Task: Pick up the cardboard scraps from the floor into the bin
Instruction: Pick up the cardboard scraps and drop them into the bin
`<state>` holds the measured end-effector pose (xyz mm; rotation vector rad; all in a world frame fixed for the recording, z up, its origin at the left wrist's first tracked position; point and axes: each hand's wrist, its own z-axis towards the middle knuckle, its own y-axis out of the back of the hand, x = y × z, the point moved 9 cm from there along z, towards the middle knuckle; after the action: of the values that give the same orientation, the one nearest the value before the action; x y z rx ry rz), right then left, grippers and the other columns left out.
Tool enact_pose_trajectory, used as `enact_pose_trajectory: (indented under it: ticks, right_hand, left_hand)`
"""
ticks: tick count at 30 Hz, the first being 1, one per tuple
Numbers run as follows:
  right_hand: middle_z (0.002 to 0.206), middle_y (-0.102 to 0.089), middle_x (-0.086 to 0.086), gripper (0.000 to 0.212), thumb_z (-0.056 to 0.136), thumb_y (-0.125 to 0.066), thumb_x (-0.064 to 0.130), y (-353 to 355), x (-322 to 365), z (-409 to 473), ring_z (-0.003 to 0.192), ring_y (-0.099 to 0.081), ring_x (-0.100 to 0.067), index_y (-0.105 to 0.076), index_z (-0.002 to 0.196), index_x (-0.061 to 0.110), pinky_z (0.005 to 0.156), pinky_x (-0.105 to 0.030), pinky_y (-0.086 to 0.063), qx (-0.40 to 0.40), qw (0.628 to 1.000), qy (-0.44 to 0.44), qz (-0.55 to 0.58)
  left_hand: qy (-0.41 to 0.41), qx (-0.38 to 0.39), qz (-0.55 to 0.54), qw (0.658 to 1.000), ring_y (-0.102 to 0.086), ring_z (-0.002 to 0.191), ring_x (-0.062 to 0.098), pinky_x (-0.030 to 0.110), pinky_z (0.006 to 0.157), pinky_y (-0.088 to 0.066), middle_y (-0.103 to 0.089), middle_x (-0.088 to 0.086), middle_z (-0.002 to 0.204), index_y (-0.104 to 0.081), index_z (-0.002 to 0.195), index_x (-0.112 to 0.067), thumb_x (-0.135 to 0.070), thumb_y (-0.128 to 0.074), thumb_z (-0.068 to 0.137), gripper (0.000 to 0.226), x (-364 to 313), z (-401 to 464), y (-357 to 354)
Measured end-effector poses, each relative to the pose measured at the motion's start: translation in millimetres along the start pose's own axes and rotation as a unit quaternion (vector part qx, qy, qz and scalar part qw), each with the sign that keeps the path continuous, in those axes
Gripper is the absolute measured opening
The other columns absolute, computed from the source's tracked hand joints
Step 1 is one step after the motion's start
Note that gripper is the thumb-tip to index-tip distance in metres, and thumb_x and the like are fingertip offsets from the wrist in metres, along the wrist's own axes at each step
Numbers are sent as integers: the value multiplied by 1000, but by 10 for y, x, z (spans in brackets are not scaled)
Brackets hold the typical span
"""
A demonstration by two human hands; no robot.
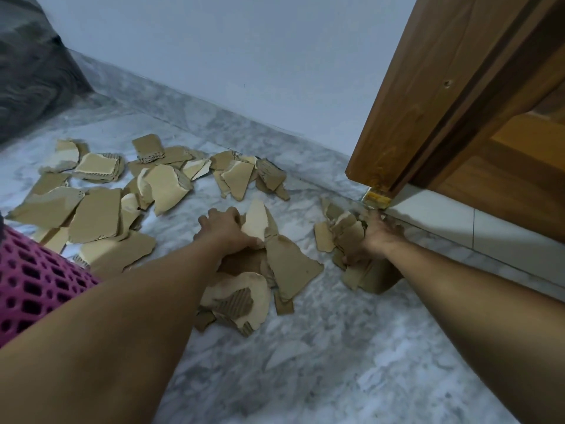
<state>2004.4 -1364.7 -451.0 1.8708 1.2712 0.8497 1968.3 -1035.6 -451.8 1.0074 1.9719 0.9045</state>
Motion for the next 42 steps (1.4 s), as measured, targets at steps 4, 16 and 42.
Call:
enact_pose_trajectory:
  ticks: [4, 16, 42]
  right_hand:
    - [154, -20, -20, 124, 62, -90, 38, -110, 17, -84, 137, -28, -40, -8, 153, 20, 106, -44, -37, 25, 1000, -11, 2]
    - [110, -69, 2, 98, 26, -91, 55, -210, 123, -287, 102, -62, -22, -63, 114, 24, 92, -34, -53, 37, 990, 61, 119]
    - [104, -73, -5, 42, 71, -80, -7, 1152, 832, -1399, 94, -68, -15, -70, 109, 7, 84, -28, -52, 61, 905, 144, 395]
  left_hand:
    - [4, -7, 10, 1000, -22, 133, 35, 49, 100, -39, -24, 13, 140, -29, 138, -22, -45, -88, 58, 103, 1, -190, -111]
    - [142, -24, -274, 951, -31, 137, 39, 45, 103, -39, -16, 20, 154, -6, 150, -5, -50, -80, 70, 118, 175, -322, -179]
    - [-25, -112, -335, 935, -50, 119, 24, 34, 104, -43, -49, 6, 132, -33, 136, -6, -16, -78, 79, 74, -430, -1162, 1506]
